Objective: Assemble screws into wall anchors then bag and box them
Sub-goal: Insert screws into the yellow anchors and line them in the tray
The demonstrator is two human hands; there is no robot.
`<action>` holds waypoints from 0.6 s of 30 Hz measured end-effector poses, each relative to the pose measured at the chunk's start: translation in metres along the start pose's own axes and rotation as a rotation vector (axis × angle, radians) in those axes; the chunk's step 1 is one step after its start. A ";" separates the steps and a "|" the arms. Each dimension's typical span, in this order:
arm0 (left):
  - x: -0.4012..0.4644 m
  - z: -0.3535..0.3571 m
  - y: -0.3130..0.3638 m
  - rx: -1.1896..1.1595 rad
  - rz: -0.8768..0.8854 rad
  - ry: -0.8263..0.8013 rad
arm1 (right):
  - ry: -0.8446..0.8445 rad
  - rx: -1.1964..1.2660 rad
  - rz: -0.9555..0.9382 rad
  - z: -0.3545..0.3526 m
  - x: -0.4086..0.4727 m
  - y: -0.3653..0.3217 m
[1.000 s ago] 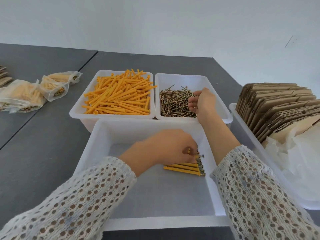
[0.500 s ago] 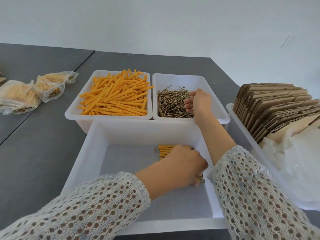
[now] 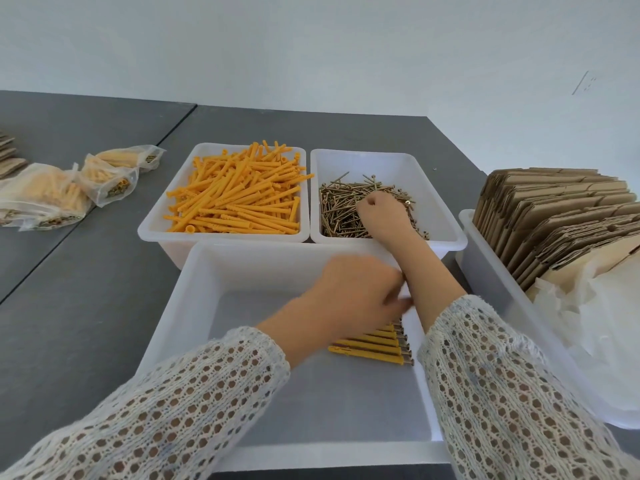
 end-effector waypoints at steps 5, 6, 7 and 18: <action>0.000 -0.059 -0.058 0.067 -0.147 0.349 | -0.338 -0.509 -0.016 0.036 -0.003 -0.002; -0.002 -0.066 -0.070 0.070 -0.183 0.398 | -0.337 -0.499 -0.008 0.037 -0.002 -0.002; -0.005 -0.072 -0.081 0.074 -0.214 0.442 | -0.319 -0.468 -0.002 0.035 -0.003 -0.002; -0.021 -0.070 -0.168 0.279 -0.581 0.389 | -0.231 -0.279 -0.011 0.022 -0.009 -0.007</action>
Point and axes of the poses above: each hand's wrist, its own x-axis towards the middle knuckle, its own z-axis out of the palm, y = z × x, the point moved 9 cm from there along x, towards the middle knuckle, and after that the axes turned 5 degrees about y, right-handed, at the moved point
